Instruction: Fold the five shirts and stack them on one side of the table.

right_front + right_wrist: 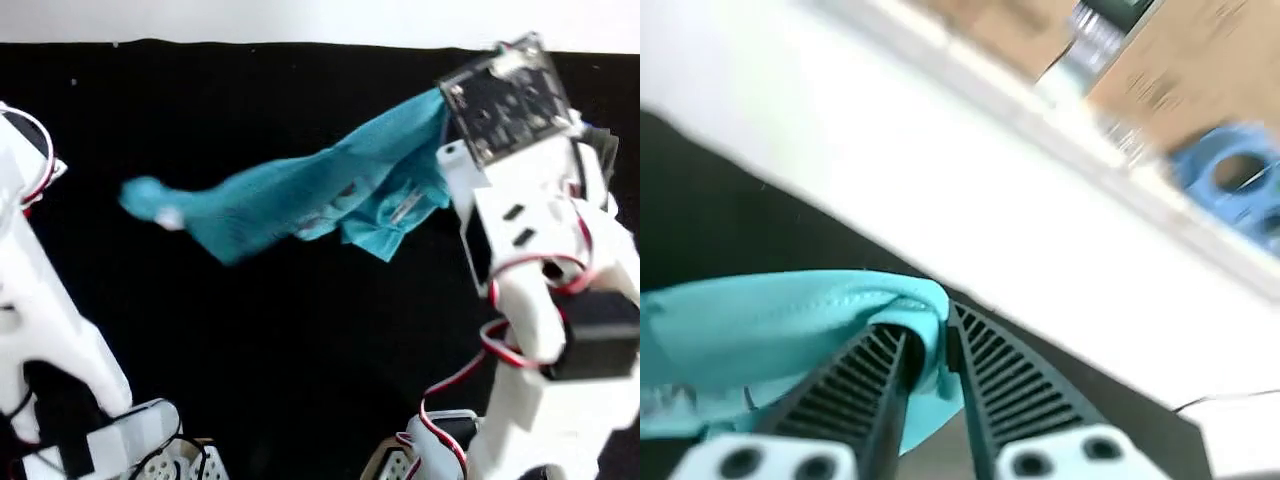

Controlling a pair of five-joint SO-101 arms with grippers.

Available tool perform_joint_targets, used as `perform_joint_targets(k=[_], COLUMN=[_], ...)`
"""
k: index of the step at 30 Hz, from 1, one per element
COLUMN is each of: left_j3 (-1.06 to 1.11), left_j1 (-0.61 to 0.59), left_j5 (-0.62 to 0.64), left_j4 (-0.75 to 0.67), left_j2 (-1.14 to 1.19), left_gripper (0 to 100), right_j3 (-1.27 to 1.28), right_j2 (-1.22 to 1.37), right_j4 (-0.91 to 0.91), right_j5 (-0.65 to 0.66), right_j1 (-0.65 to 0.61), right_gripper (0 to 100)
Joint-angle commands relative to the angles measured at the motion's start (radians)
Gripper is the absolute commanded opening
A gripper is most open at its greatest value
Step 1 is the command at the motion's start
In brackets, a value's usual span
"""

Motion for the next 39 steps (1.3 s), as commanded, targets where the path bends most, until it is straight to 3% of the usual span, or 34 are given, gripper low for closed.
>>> perform_joint_targets(k=[1, 9, 13, 17, 21, 27, 31, 39], left_j3=[-0.041, 0.054, 0.242, 0.432, 0.512, 0.515, 0.539, 0.739], left_j1=[0.018, 0.022, 0.153, 0.312, 0.357, 0.332, 0.358, 0.538], left_j5=[0.008, 0.005, -0.009, -0.029, -0.029, -0.029, -0.028, -0.025], left_j4=[0.005, 0.002, 0.002, -0.008, -0.068, -0.084, -0.054, -0.110], left_j2=[-0.125, -0.217, -0.165, -0.050, 0.047, 0.024, -0.024, -0.051], left_gripper=[1, 1, 2, 10, 14, 14, 14, 14], right_j3=[-0.120, -0.099, -0.038, 0.058, 0.119, -0.085, -0.197, -0.205], right_j2=[-0.025, -0.016, -0.016, -0.015, 0.004, 0.127, 0.275, 0.547], right_j4=[-0.018, 0.001, 0.004, -0.008, -0.054, -0.018, 0.019, -0.042], right_j5=[0.014, 0.014, 0.015, 0.015, 0.011, -0.043, -0.071, -0.071], right_j1=[0.013, 0.012, 0.010, 0.002, -0.122, -0.236, -0.239, -0.139], right_gripper=[0.5, 0.5, 0.5, 0.5, 0.5, 0.5, 0.5, 0.5])
